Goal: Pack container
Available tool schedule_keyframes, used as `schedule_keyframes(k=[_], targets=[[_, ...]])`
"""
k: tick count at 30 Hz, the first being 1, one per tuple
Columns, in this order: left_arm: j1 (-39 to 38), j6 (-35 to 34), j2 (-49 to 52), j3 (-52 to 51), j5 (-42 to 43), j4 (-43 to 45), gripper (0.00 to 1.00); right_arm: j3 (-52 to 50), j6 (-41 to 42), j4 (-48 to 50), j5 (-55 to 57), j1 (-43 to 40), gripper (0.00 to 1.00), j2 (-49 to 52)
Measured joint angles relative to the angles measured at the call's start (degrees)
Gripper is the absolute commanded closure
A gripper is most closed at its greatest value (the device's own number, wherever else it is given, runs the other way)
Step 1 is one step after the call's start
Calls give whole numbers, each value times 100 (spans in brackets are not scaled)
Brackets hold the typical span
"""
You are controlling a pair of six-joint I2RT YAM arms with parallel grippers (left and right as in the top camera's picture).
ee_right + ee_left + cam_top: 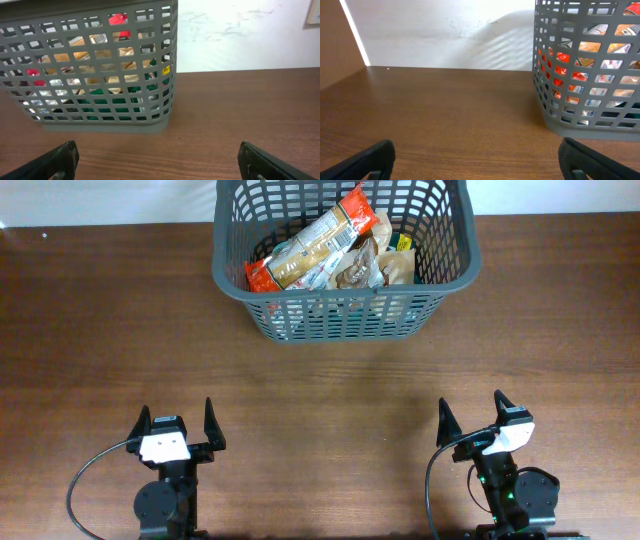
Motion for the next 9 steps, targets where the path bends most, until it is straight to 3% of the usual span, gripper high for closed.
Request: schedule_keyframes(k=[9], targets=[[0,0,0,0,0,0,1,0,0,0,0,0,1,0]])
